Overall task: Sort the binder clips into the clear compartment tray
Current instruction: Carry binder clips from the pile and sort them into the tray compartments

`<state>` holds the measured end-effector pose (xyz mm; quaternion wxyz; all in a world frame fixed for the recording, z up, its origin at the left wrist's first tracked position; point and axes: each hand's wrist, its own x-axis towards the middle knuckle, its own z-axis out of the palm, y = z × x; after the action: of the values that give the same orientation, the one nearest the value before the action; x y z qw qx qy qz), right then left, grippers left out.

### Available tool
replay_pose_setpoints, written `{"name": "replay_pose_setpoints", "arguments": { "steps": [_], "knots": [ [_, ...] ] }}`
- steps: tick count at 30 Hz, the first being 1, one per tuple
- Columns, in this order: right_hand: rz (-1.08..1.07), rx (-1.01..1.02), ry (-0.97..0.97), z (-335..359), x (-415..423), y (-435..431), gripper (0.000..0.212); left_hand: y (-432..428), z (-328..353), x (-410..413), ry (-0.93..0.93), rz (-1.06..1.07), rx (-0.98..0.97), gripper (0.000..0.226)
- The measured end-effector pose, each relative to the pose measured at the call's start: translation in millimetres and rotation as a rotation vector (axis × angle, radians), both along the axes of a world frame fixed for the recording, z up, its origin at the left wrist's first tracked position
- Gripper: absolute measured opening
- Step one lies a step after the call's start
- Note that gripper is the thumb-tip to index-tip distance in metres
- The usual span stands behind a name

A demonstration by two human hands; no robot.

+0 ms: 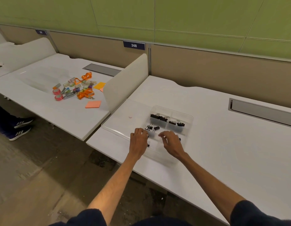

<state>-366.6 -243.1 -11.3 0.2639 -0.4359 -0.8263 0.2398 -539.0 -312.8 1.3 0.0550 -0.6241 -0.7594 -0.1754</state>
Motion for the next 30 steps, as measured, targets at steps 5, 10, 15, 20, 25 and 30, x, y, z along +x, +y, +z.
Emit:
{"name": "replay_pose_setpoints", "arguments": {
  "steps": [5,10,15,20,25,30],
  "knots": [
    [-0.027,-0.003,0.014,-6.2,12.3,10.7,0.024,3.0,-2.2,7.2,-0.006,0.021,0.019,0.015],
    [-0.032,0.012,0.040,-16.3,11.8,11.0,0.023,-4.1,-12.1,-1.4,-0.007,0.064,0.017,0.018],
    [0.002,0.052,0.050,-10.0,1.2,21.8,0.022,0.1,-19.9,-24.1,-0.004,0.134,0.054,0.016],
    [-0.052,0.066,0.061,-7.4,-27.6,45.9,0.019,26.6,-23.5,-59.6,-0.032,0.146,0.097,0.017],
    [-0.038,0.065,-0.017,-0.8,-87.1,65.2,0.022,64.0,-16.1,-110.3,-0.094,0.130,0.086,0.012],
    [-0.024,0.026,-0.084,4.1,-158.1,81.9,0.027,86.9,-23.0,-168.8,-0.193,0.215,-0.099,0.040]
  ]
}}
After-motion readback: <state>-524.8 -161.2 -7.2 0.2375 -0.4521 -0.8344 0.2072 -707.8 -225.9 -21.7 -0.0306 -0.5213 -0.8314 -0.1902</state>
